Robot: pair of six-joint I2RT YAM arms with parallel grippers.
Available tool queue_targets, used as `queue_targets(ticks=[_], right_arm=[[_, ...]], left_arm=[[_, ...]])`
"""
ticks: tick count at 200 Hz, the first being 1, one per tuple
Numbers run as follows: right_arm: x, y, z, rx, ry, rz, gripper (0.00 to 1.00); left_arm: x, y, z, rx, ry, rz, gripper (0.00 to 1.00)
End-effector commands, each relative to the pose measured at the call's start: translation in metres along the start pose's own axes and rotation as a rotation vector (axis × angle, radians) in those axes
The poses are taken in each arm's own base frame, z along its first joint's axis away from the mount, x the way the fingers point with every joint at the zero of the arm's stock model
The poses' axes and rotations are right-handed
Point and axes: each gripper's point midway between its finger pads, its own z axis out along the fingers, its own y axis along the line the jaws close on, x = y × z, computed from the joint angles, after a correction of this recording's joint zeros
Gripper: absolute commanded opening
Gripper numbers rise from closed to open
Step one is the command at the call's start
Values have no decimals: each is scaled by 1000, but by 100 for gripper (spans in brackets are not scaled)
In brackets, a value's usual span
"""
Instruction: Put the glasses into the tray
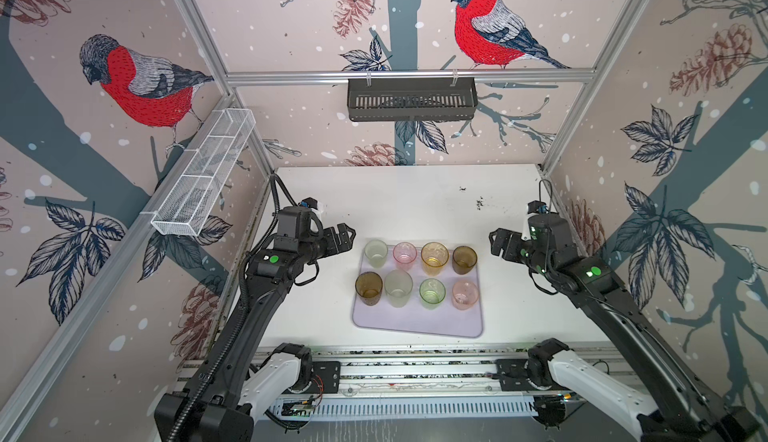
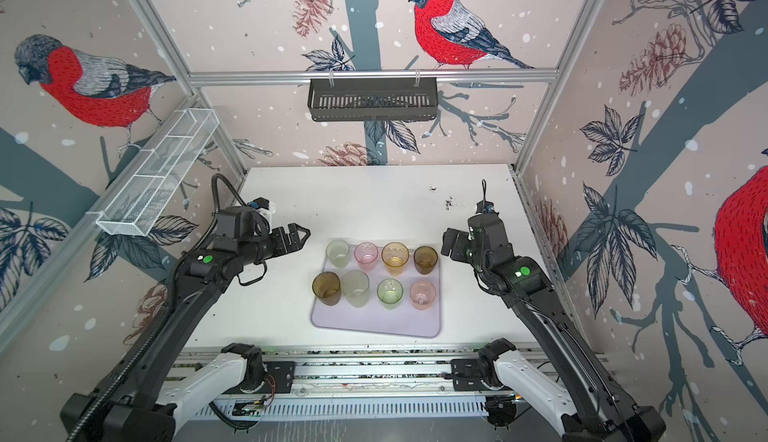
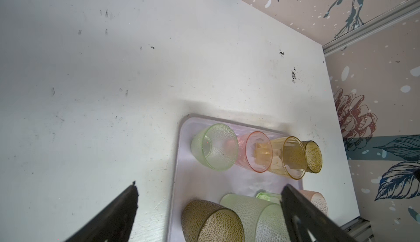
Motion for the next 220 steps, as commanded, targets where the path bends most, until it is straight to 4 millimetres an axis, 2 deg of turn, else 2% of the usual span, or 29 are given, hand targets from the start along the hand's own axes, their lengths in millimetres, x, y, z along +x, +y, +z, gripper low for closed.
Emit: queue_targets(ticks=[1, 34, 68, 137, 187, 220], right_arm=[[-17, -7, -2, 26, -90, -6, 97], [-24, -23, 1, 66, -137, 0, 100], [-27, -41, 7, 130, -172, 5, 100], [-37, -83, 6, 291, -305, 53, 100], [-24, -122, 25, 389, -304, 128, 100], [-14, -149, 30, 466, -330, 191, 100]], left_arm=[[-5, 13, -1, -63, -44, -13, 98], [-5, 31, -4, -156, -80, -26, 98], [-6, 54, -16, -255, -176, -52, 98], [-1, 113, -45, -518, -400, -119, 98], [10, 147, -73, -680, -542, -97, 98], [9, 152, -77, -704, -606, -38, 98]])
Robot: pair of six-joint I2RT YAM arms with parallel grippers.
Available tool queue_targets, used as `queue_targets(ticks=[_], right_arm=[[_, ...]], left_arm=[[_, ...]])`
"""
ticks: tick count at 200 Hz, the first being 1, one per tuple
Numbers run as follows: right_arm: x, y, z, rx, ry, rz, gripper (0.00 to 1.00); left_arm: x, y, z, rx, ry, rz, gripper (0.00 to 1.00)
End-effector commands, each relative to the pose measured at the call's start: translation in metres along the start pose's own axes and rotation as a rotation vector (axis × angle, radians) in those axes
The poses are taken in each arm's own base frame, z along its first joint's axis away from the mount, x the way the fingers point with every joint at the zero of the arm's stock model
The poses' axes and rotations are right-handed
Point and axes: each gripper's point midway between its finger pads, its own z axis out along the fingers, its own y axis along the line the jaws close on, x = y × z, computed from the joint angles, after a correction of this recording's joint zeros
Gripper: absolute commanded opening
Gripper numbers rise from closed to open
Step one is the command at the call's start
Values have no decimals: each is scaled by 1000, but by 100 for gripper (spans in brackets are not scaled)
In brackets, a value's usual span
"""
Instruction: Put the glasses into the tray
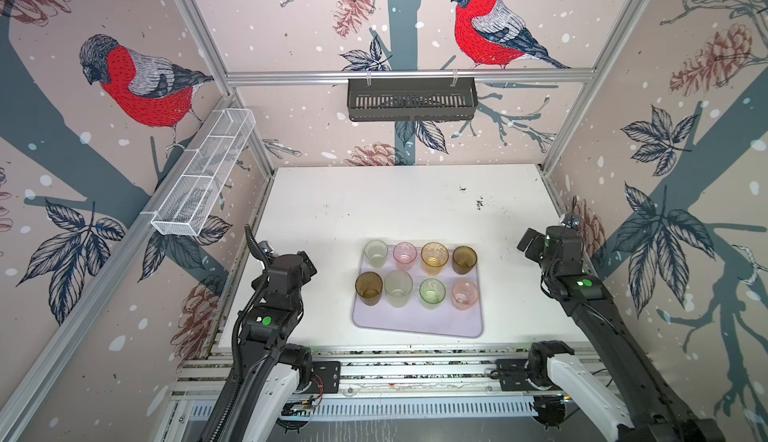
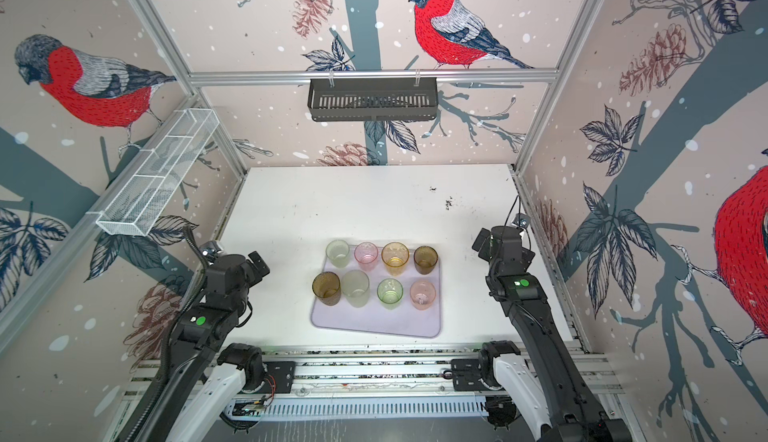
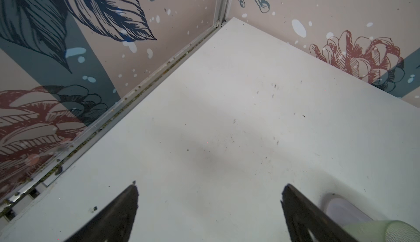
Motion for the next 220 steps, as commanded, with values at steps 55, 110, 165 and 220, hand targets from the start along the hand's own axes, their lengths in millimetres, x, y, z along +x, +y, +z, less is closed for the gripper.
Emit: queue_targets(ticks=[55, 110, 165, 220], right_arm=[[-7, -11, 7, -19, -196, 4, 100], [7, 2, 5, -141, -308, -131, 100], [44, -5, 20, -133, -237, -142, 100], [58, -12, 26, -112, -251, -152, 100]], left_arm=[[-12, -1, 11, -9, -151, 99, 98], [-10, -19, 28, 35, -170, 150, 98], [7, -23, 43, 46, -188, 214, 98], [27, -31, 61, 76, -174, 234, 98]])
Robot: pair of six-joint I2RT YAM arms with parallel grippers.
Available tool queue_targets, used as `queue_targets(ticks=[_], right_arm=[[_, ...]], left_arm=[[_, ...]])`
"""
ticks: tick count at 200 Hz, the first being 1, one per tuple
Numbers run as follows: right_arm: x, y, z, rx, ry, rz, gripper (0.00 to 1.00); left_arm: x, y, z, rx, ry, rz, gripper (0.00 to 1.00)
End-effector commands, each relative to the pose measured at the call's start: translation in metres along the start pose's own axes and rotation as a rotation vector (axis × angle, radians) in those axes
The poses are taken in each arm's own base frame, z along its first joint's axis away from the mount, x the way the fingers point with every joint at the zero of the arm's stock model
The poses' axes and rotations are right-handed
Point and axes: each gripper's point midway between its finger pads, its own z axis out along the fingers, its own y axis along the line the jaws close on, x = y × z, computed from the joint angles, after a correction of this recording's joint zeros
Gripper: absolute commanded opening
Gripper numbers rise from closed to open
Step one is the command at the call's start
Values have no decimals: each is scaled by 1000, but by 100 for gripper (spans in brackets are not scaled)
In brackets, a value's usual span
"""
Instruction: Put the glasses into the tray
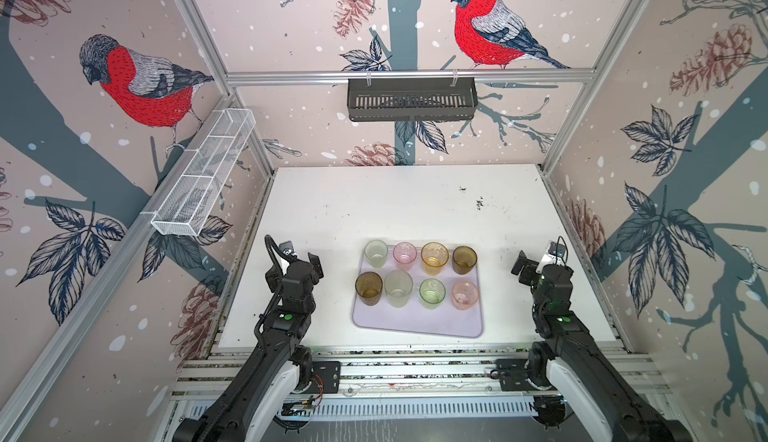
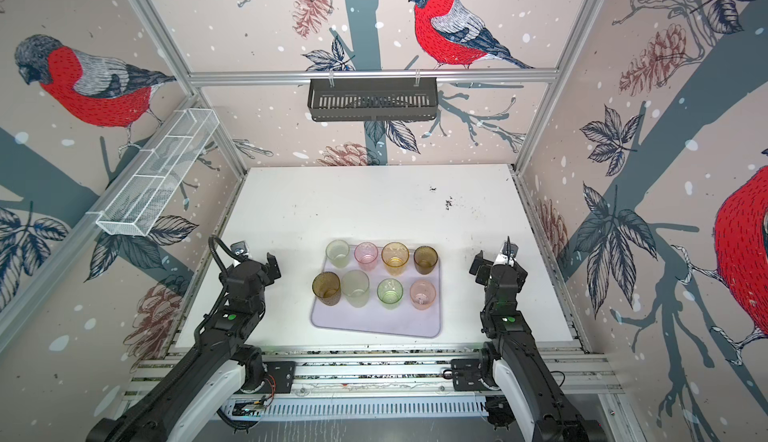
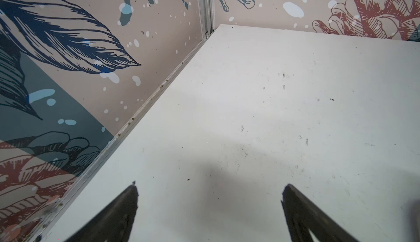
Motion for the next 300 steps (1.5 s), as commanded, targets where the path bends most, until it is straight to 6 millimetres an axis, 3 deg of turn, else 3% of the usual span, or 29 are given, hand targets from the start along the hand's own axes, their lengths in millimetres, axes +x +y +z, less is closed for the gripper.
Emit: queue_targets(ticks=[1, 44, 130, 235, 255, 300], right_arm=[[-10, -1, 1, 9, -61, 1, 100], [-13, 1, 4, 22, -85, -22, 100], [-26, 16, 8, -15, -151, -70, 100], [-44, 20, 45, 47, -160, -60, 100], [-56, 25, 45, 26, -223, -37, 100], [-51, 29, 67, 45, -234, -42, 100]], left_arm=[[-17, -9, 4, 32, -79, -29, 98], [-5, -13, 10, 42, -76, -25, 99], [-27, -14, 19, 14, -188, -34, 99], [-54, -30, 54, 15, -264, -42, 99], [-61, -37, 61, 26, -286, -43, 99], [-55, -47, 75, 50, -278, -19, 99]])
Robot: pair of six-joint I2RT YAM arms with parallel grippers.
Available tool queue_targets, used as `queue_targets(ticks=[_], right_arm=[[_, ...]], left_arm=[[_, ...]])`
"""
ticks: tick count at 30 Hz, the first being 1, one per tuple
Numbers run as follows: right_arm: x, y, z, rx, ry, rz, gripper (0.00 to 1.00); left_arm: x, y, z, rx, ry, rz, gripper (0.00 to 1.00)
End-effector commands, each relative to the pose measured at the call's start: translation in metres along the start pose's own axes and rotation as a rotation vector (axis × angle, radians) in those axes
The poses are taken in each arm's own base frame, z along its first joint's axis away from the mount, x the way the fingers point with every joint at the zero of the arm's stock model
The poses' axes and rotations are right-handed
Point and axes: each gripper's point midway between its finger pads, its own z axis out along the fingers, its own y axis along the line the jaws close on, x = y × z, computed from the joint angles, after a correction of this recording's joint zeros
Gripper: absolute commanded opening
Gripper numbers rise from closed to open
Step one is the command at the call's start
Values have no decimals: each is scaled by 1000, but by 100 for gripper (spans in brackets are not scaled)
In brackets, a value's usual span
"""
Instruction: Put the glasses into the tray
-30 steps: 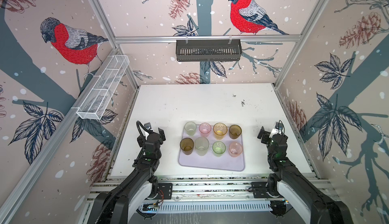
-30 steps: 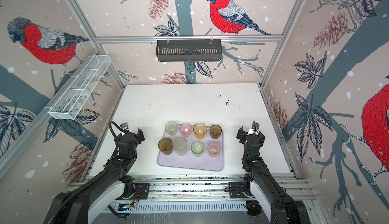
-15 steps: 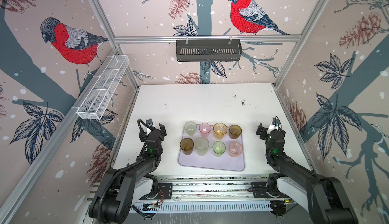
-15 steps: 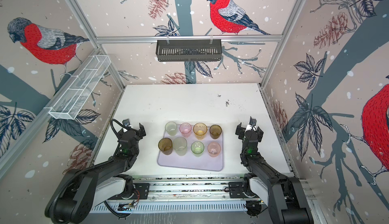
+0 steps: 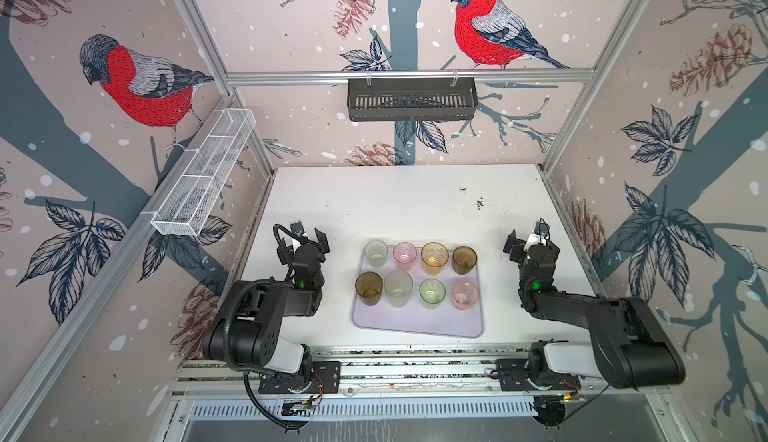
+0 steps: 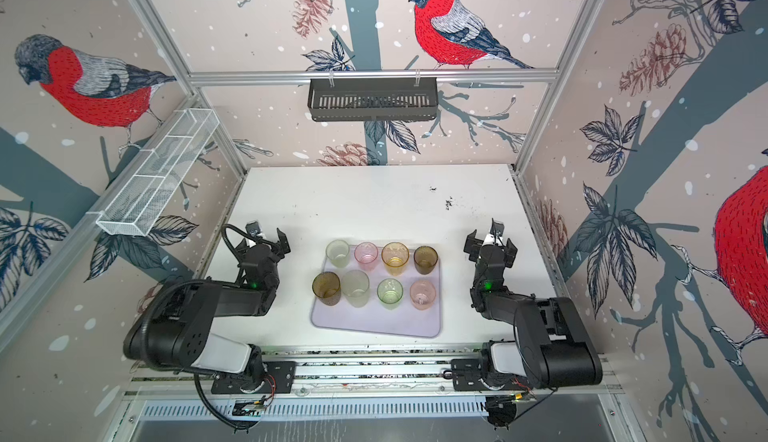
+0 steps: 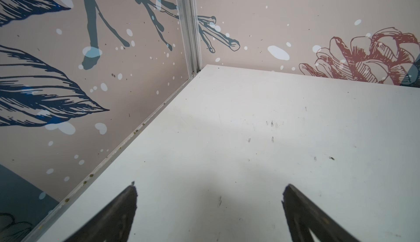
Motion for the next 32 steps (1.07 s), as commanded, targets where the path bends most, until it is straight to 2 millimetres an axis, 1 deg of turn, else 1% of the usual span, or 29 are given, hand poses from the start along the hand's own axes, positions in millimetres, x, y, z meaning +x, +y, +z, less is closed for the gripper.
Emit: queue_targets(ticks=[1, 3, 5, 6, 7, 9, 10, 14, 32], right_arm=[[-19, -2, 4, 25, -101, 39, 100], [-18, -4, 5, 31, -133, 45, 100], [-10, -8, 4, 43, -94, 64, 100], [-10, -10, 3, 45, -115, 70, 100], [-15, -11, 0, 47, -158, 69, 100], [-10, -11, 4, 45, -120, 71, 100], [-9, -10, 6, 44, -101, 72, 100], [-12, -11, 3, 43, -143, 69, 100], [-12, -11, 2, 43, -140, 70, 100]], left_arm=[[-25, -7, 4, 35, -90, -27, 99], [-25, -7, 2, 49, -96, -37, 99], [-21, -9, -3, 90, -112, -38, 99], [-18, -9, -5, 98, -114, -38, 99], [-20, -8, -5, 93, -139, -43, 99], [-17, -9, -4, 97, -115, -42, 99], [-19, -8, -4, 97, -129, -44, 99], [-20, -7, -5, 92, -134, -43, 99], [-20, -7, -6, 99, -134, -47, 99]])
